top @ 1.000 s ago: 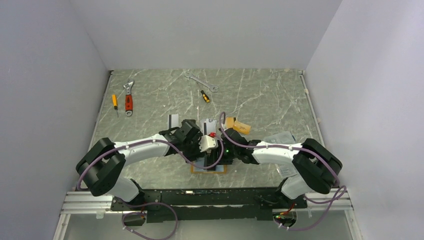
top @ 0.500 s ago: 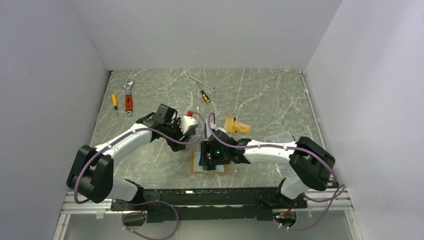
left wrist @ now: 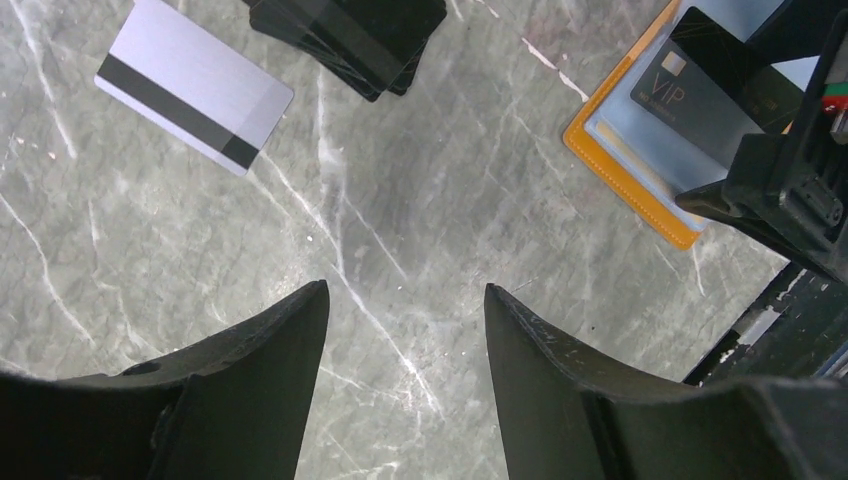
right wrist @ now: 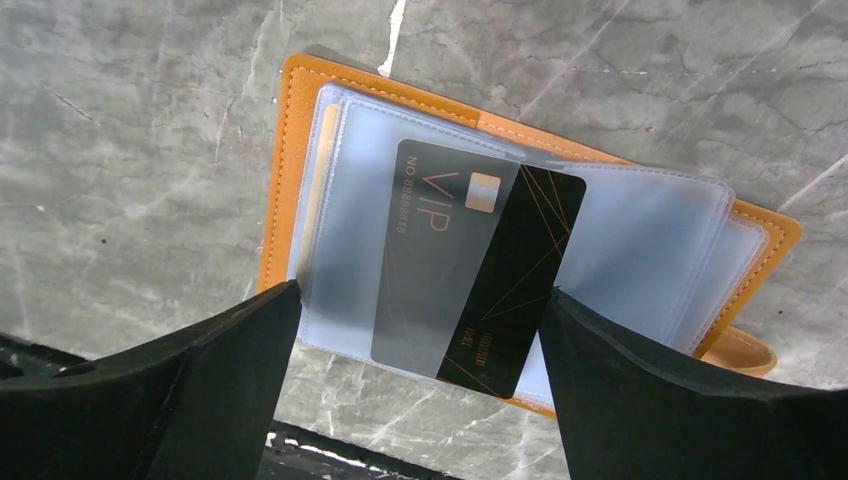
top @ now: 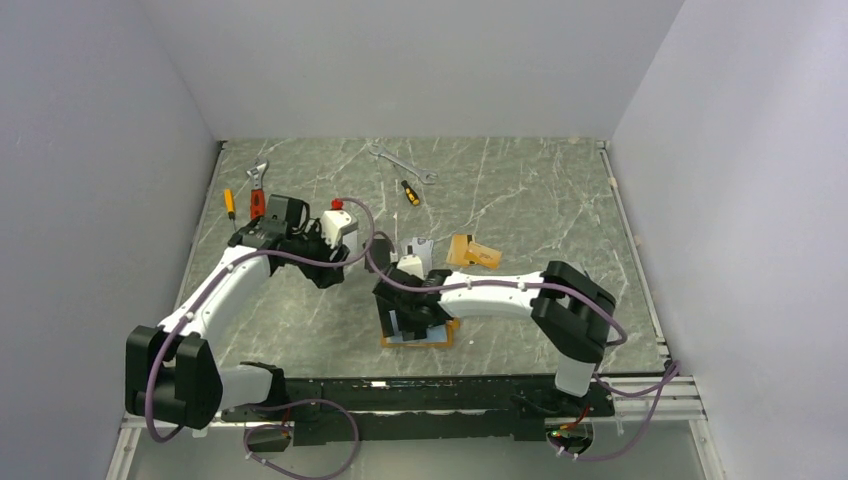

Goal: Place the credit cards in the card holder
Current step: Insert the credit card into the card holder, then close the card holder at the center of the board.

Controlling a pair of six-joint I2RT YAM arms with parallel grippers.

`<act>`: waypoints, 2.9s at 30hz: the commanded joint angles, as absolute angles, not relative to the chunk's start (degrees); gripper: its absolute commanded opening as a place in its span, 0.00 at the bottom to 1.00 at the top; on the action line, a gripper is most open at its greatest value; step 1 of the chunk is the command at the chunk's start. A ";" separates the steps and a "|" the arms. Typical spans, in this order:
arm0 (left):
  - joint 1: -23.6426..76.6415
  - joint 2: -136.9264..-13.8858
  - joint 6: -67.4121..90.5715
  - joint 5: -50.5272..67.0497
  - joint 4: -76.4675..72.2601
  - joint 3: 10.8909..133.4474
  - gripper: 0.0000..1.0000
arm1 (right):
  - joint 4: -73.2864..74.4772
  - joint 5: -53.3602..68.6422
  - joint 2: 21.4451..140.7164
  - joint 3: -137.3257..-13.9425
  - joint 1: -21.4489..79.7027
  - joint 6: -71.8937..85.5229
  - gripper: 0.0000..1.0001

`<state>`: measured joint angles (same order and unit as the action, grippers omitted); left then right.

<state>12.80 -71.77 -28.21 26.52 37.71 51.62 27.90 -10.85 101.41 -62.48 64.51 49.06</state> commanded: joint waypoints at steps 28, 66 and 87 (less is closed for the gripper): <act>10.72 -64.49 -29.54 30.68 36.90 44.02 0.63 | 42.96 -19.50 110.74 -73.43 67.58 51.73 0.69; 18.18 -73.64 -24.80 31.96 36.14 47.32 0.69 | 25.16 -9.68 74.06 -39.75 54.18 52.47 1.00; 36.51 -82.12 -28.38 14.78 24.35 45.10 0.64 | -25.11 14.90 72.35 -11.45 43.52 62.16 0.82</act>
